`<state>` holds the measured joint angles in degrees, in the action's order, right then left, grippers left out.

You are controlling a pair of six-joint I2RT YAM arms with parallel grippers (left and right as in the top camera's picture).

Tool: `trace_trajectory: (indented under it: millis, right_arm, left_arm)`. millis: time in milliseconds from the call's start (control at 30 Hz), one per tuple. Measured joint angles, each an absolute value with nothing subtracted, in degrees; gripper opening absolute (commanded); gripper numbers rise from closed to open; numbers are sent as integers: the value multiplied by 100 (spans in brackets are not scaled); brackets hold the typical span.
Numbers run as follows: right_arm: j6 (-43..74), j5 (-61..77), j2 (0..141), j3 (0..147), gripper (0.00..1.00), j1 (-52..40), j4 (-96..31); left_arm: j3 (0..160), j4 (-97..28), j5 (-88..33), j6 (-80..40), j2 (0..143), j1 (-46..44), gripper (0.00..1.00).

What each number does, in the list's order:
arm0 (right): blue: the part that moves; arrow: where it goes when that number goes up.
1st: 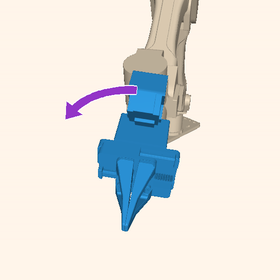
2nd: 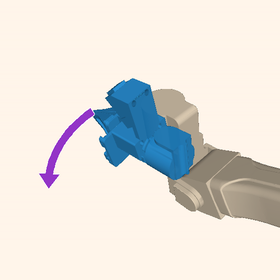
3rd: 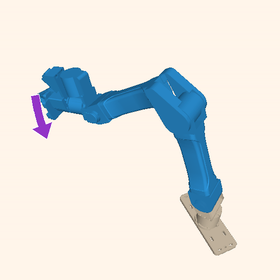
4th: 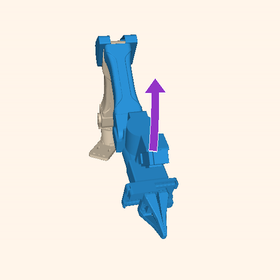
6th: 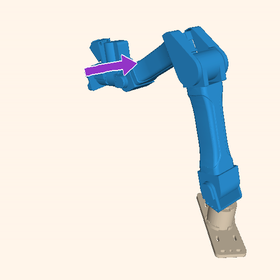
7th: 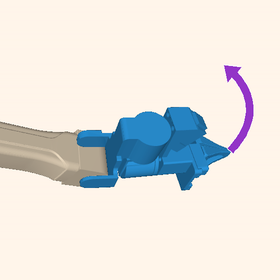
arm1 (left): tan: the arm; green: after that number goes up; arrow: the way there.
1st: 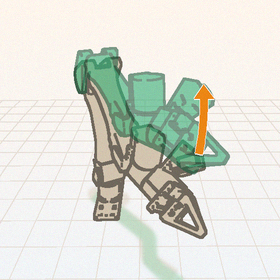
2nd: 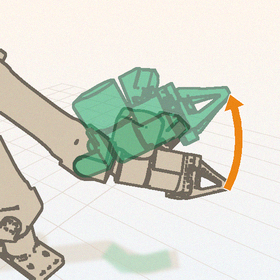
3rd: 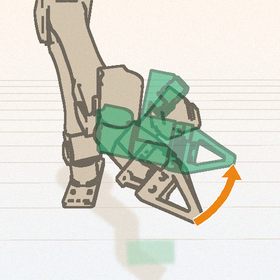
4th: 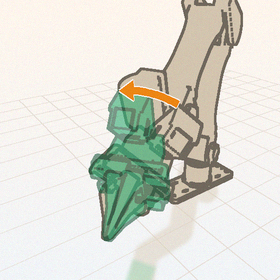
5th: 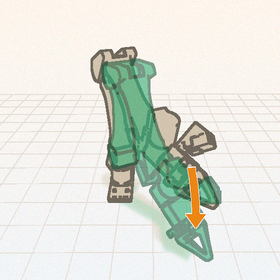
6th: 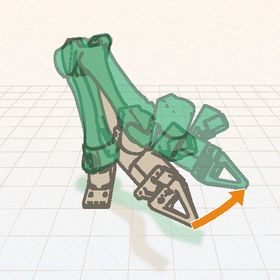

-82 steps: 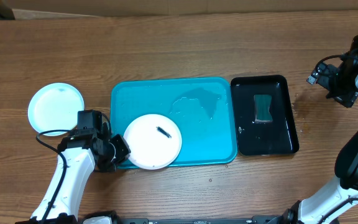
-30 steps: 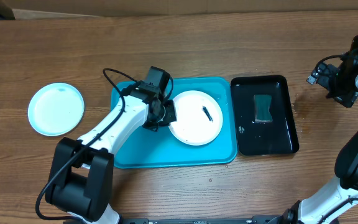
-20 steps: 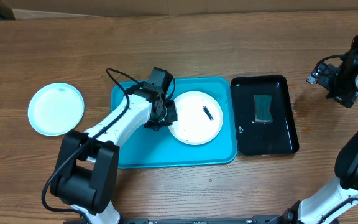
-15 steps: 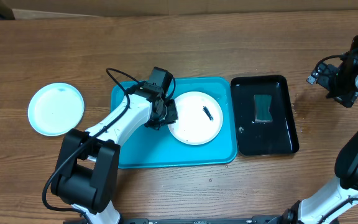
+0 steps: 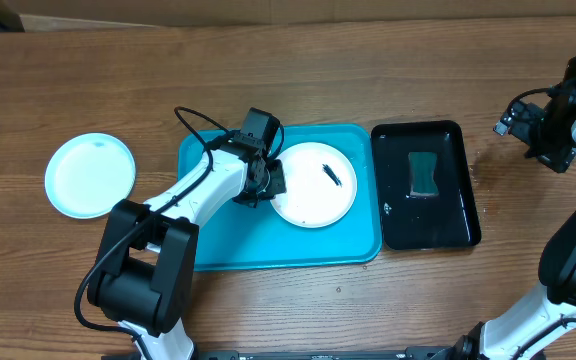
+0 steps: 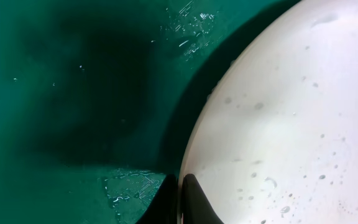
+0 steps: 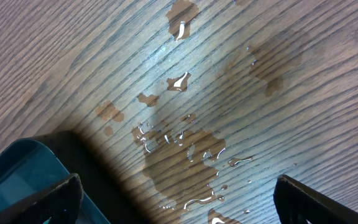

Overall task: Clean dirty plates on tray and stack at the side
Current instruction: 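Reach the right gripper into the black tray and grasp the green sponge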

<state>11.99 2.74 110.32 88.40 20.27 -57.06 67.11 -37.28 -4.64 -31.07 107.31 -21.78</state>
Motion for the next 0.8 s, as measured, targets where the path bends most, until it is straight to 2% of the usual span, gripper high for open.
trace_trajectory:
  millis: [533, 633, 700, 733, 767, 800]
  right_arm:
    - [1210, 336, 11032, 8840, 100, 2027, -5596]
    - [1299, 851, 11032, 8866, 100, 2027, -5570]
    - [1345, 1358, 11032, 8906, 100, 2025, -6163]
    - [1343, 1627, 11032, 8903, 93, 2027, -6436]
    - [1315, 1894, 11032, 8903, 76, 2025, -6582]
    - [1264, 2086, 11032, 8903, 71, 2025, -6641]
  left_arm:
    - [6733, -3898, -598, -3459, 10733, -2010, 4]
    - [6733, -3916, -600, -3459, 10733, -2010, 4]
    - [6733, -3918, -600, -3459, 10733, -2010, 4]
    - [6733, -3916, -600, -3459, 10733, -2010, 4]
    - [6733, -3913, -598, -3459, 10733, -2010, 4]
    - [6733, -3907, -598, -3459, 10733, -2010, 4]
